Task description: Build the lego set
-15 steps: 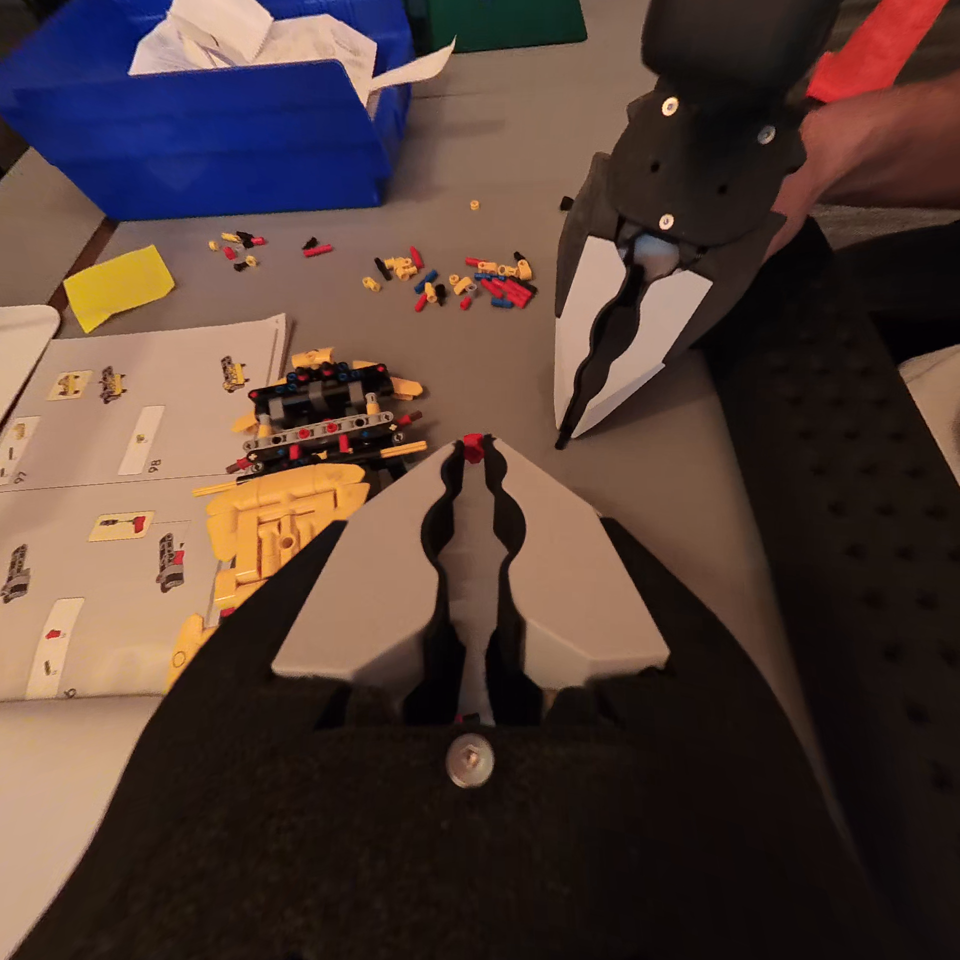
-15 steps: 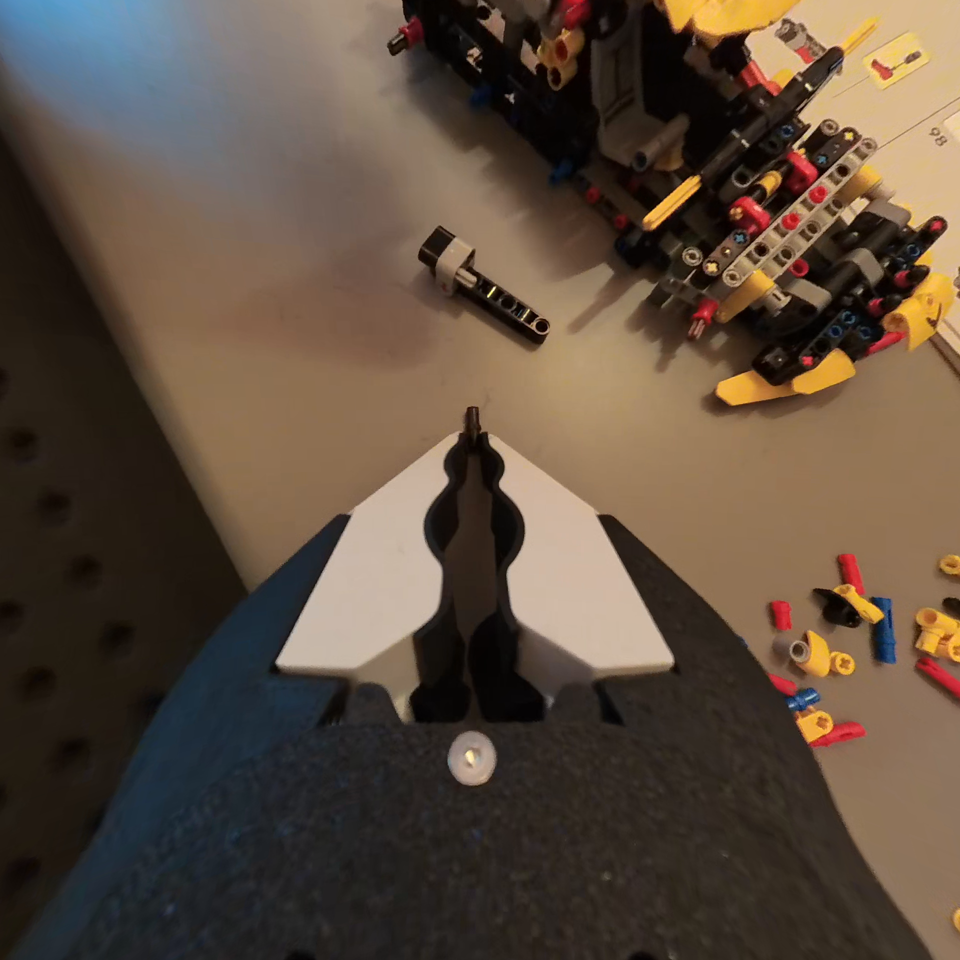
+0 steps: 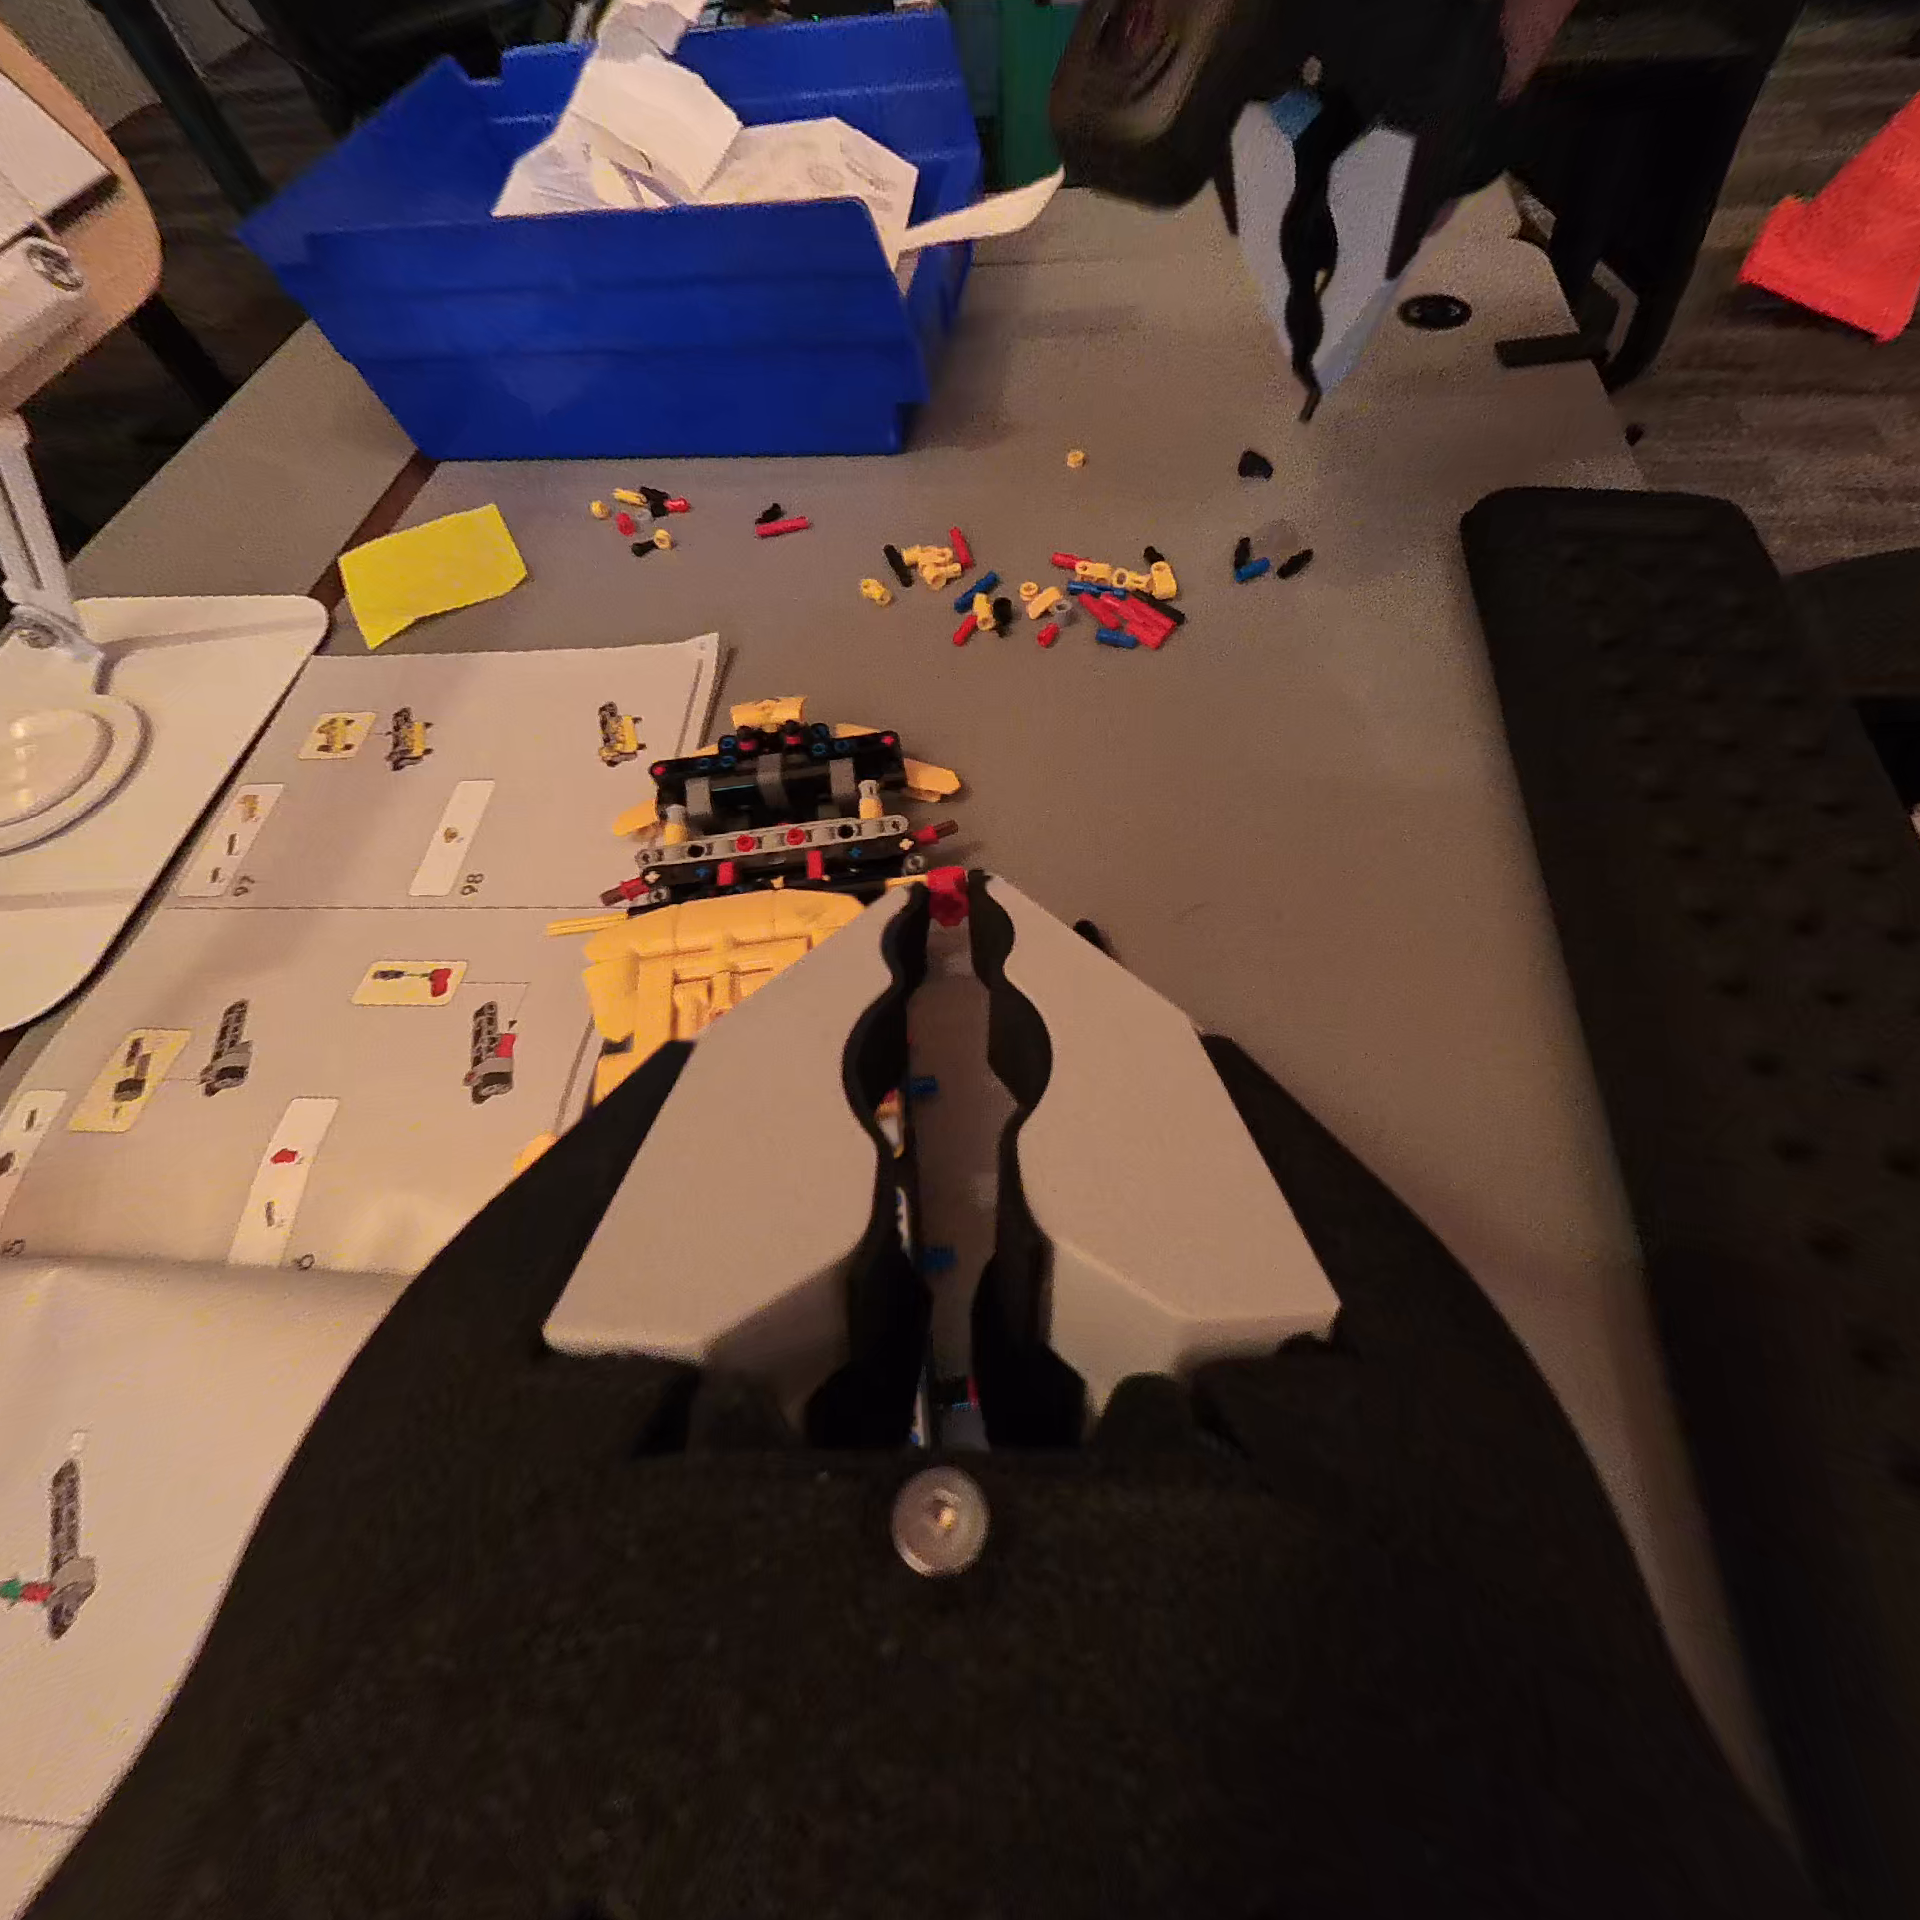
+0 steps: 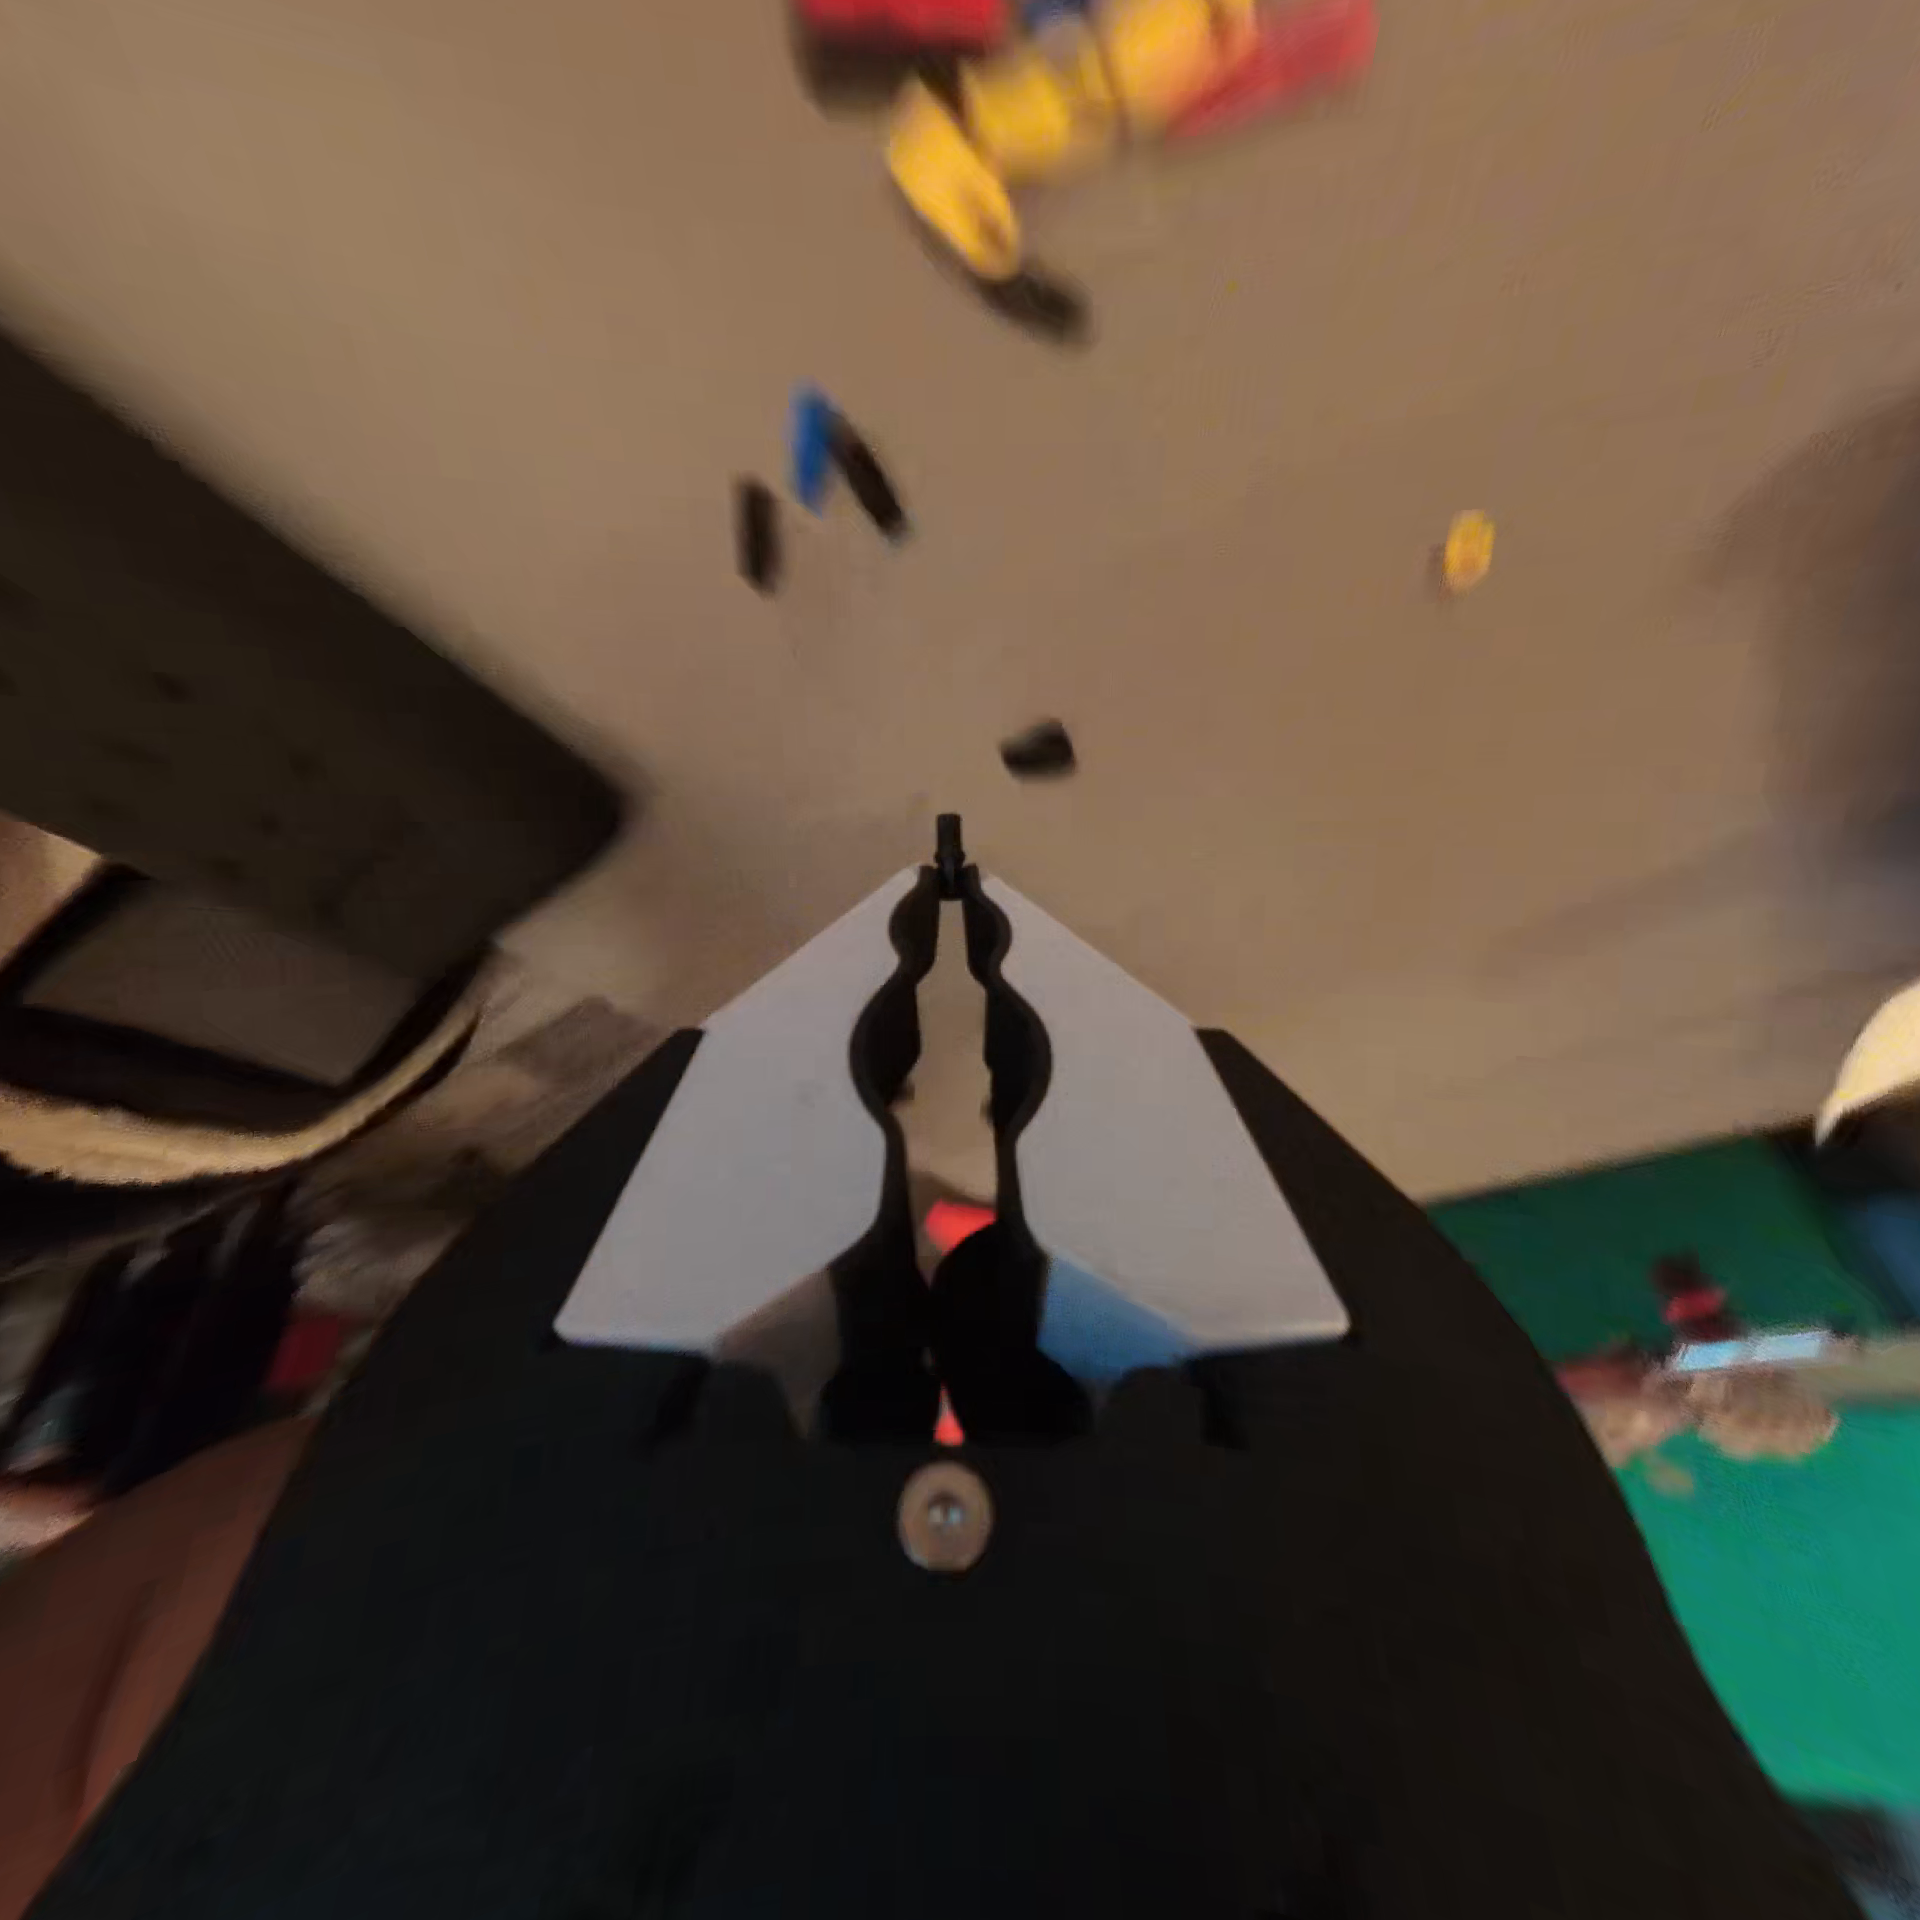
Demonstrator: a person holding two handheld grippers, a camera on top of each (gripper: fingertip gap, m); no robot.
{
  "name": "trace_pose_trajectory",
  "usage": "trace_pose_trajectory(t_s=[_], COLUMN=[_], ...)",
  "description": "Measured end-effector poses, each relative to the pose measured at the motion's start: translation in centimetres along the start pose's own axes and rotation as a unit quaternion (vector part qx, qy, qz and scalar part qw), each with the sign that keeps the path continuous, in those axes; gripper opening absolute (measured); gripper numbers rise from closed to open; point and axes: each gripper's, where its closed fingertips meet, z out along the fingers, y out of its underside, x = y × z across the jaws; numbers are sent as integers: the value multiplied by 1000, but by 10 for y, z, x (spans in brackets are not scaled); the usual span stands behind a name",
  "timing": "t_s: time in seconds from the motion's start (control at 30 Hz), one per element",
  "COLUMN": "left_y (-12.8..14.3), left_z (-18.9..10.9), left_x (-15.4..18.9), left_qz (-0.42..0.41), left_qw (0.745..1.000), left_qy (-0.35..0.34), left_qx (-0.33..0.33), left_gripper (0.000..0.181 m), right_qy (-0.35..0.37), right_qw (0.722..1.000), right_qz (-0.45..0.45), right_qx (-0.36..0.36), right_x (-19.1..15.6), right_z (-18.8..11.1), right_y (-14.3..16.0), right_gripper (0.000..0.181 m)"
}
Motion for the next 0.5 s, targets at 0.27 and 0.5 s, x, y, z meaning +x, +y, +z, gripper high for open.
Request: trace_pose_trajectory(t_s=[0.27, 0.5], left_y=[-4, -1], left_z=[-8, -5], left_x=[-5, -4], left_qz=[-2, 3], left_qw=[1000, 1000], left_qy=[-12, -12], left_qx=[10, 0], left_gripper=[7, 6], right_qy=[-15, -13], right_qw=[989, 983], right_qz=[64, 73], right_qx=[-130, -168], right_x=[27, 27], right_z=[33, 38], right_y=[46, 50], right_gripper=[3, 4])
